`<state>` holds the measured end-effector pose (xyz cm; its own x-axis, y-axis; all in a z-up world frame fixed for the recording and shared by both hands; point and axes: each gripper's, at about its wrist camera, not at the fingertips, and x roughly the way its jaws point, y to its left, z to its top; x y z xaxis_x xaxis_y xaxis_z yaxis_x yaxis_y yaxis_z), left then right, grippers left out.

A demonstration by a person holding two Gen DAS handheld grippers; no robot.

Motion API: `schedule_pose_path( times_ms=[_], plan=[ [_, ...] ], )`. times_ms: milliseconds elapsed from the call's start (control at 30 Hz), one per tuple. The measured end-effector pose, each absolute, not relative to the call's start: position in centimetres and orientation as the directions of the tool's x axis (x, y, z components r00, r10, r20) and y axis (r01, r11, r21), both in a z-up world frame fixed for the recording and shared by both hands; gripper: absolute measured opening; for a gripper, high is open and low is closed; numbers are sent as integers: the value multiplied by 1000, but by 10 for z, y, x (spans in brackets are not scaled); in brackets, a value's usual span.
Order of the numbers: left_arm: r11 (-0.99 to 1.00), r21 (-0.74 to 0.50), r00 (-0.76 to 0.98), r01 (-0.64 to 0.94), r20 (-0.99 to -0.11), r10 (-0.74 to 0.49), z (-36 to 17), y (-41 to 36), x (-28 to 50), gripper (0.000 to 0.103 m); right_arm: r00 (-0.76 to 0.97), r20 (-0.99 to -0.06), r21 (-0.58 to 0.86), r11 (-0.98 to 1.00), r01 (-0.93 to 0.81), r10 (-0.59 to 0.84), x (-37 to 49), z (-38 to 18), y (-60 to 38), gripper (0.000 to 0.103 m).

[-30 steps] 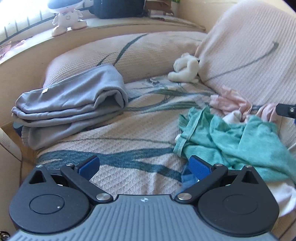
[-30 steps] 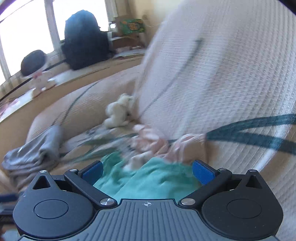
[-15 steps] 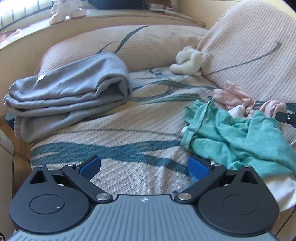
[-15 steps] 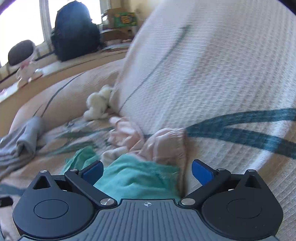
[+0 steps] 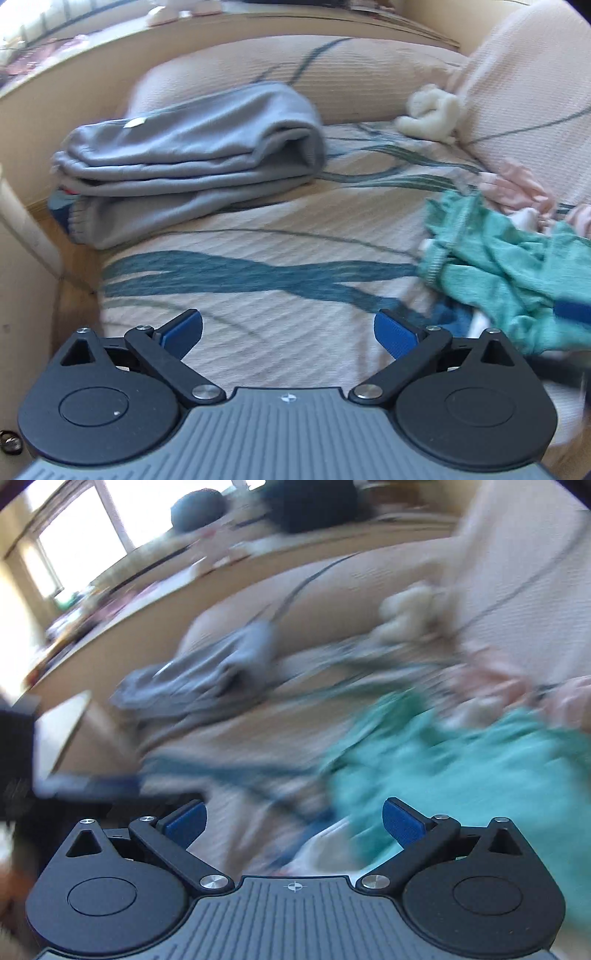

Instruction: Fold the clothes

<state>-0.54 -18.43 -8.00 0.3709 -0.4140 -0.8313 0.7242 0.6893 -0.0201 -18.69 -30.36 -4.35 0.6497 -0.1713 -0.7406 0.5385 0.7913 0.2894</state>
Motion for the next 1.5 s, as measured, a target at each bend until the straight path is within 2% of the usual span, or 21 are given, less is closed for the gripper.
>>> schedule_pose_path(
  times_ms=[67, 200, 267, 333, 433, 500, 600, 767, 900, 1067, 1300, 1400, 1500],
  plan=[
    [710, 3, 397, 704, -831, -391, -81, -177, 0, 101, 641, -758, 295, 815, 499, -119, -183, -51, -287, 101],
    [722, 18, 408, 692, -835, -370, -83, -167, 7, 101, 600, -796, 290, 820, 494, -80, -182, -67, -275, 90],
    [724, 9, 400, 690, -838, -371, -84, -165, 7, 101, 588, -804, 272, 830, 487, -82, -181, -69, -271, 87],
    [726, 5, 400, 687, -837, -373, -84, -162, 7, 101, 580, -809, 245, 843, 479, -94, -179, -66, -267, 73],
    [735, 1, 404, 678, -836, -371, -83, -159, 8, 101, 601, -794, 231, 873, 430, -86, -177, -58, -258, 56],
    [739, -2, 402, 674, -838, -369, -83, -159, 7, 101, 581, -809, 197, 893, 405, -85, -173, -59, -251, 51],
    [737, -1, 402, 676, -837, -370, -83, -157, 5, 101, 524, -849, 201, 877, 437, -66, -175, -72, -254, 29],
    [736, -5, 395, 677, -841, -369, -84, -157, 2, 101, 444, -883, 140, 819, 557, -151, -183, -86, -266, 29],
    [733, -6, 394, 681, -840, -373, -84, -156, 1, 101, 451, -883, 171, 806, 566, -129, -183, -92, -271, 32],
    [728, -6, 390, 685, -841, -374, -84, -157, -1, 101, 450, -885, 179, 807, 563, -117, -178, -92, -272, 43],
    [723, -9, 381, 690, -846, -374, -86, -157, -5, 101, 410, -895, 100, 820, 564, -173, -169, -97, -268, 45],
    [722, -11, 378, 692, -846, -375, -86, -157, -6, 101, 406, -895, 79, 830, 552, -186, -164, -107, -270, 55],
    [720, -11, 377, 694, -847, -376, -86, -156, -8, 101, 411, -889, 49, 851, 523, -201, -158, -114, -267, 57]
  ],
)
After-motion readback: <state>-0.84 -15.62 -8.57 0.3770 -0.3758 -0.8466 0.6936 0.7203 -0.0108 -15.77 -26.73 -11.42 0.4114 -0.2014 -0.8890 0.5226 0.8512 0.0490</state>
